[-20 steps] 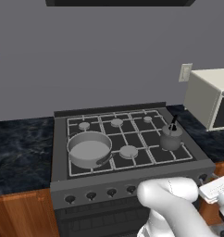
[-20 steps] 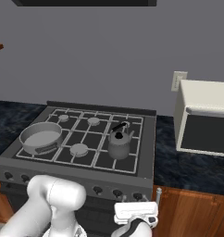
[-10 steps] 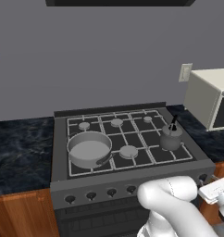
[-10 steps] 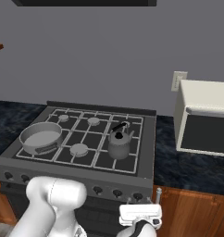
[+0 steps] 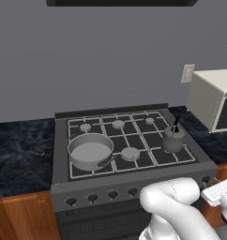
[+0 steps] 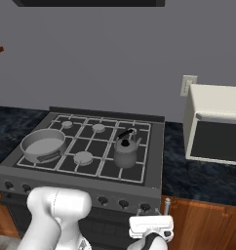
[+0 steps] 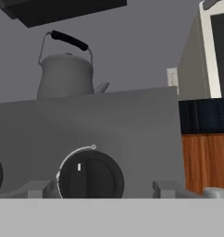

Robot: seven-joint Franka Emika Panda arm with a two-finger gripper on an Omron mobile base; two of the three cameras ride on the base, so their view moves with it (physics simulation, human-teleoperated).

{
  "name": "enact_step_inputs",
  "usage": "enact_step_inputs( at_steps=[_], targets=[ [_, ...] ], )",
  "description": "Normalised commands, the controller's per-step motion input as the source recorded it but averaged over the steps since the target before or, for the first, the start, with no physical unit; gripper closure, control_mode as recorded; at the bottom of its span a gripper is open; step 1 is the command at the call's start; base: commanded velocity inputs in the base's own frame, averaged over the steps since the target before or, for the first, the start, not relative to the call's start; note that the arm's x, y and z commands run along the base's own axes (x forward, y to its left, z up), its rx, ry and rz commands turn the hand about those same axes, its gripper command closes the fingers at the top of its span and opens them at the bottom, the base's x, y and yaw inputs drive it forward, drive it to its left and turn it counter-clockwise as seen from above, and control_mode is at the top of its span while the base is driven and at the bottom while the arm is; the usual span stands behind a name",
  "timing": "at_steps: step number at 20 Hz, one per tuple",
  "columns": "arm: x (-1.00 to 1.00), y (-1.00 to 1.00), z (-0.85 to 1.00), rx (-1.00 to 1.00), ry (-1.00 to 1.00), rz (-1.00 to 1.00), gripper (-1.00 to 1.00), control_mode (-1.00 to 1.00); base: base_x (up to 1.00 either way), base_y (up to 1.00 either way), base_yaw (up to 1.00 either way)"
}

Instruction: Pick the kettle from the counter and place it on a stove burner. Then turn the burner on.

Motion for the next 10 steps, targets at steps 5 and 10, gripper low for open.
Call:
enact_step_inputs(
  at_steps=[5, 10],
  targets=[
    [0.11, 0.0, -0.01, 0.0, 0.0, 0.0, -1.0, -1.0, 0.0, 0.0, 0.0],
    [0.0, 0.05, 0.0, 0.0, 0.0, 0.0, -1.0, -1.0, 0.0, 0.0, 0.0]
  ],
)
